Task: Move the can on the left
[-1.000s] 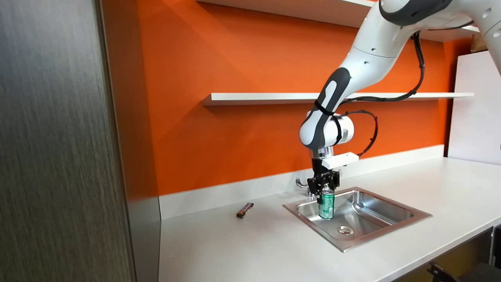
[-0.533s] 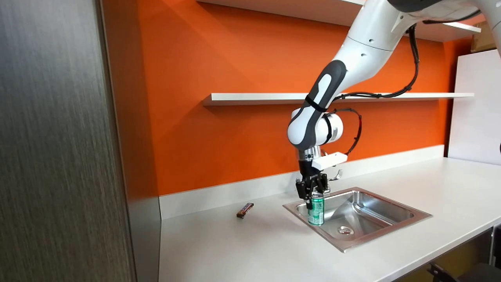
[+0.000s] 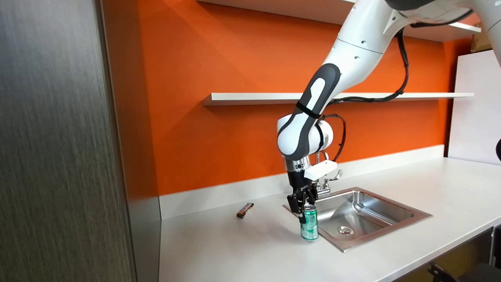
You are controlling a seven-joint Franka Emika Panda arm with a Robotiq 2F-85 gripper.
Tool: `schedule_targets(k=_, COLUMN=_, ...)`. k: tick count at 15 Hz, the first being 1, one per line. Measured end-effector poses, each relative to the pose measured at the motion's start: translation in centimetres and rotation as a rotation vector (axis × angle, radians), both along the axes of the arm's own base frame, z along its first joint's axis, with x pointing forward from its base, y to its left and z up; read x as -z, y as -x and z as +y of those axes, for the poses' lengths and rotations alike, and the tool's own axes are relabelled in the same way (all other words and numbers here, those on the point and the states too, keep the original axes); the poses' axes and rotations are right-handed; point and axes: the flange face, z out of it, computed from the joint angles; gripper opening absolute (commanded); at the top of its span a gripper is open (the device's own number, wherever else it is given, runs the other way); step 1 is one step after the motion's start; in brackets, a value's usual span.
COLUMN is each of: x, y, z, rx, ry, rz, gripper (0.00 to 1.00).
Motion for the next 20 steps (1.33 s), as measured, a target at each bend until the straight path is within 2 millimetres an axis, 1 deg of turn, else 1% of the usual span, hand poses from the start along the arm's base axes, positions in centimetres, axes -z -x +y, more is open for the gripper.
schedule_targets(k=5, x=1.1, y=0.4, z=0.9, rx=-0.053, ry=0.022, rz=0.018, gripper=0.39)
schedule_targets(k=6, x=1.1, y=0.5, z=1.0, rx=-0.060, ry=0.026, rz=0.018, gripper=0.61)
schedule_targets(k=7, x=1.1, y=0.5, z=1.1, rx=-0.067, ry=0.029, rz=0.018, gripper=0.89)
schedule_targets(k=8, x=1.1, y=0.5, z=1.1, rx=-0.071, ry=0.031, rz=0.017, gripper=0.90)
schedule_targets(k=10, x=1.2, y=0.5, z=1.1, rx=-0.075, ry=0.033, rz=0.017, gripper=0.99)
schedule_targets(k=13, x=0.9, y=0.5, z=1.1, rx=-0.075, ry=0.033, rz=0.013, gripper=1.00)
schedule_targets(k=15, x=0.0, y=0.3, z=1.2, rx=-0.072, ry=0.030, rz=-0.002, gripper=1.00)
schedule_targets(k=17, x=-1.6, y=0.4, z=1.2, rx=-0.061, ry=0.022, rz=-0.023, gripper=1.00)
schedule_targets(k=20, x=-4.5, y=1.0, z=1.0, rx=-0.033, ry=0.008, rz=-0.053, gripper=1.00)
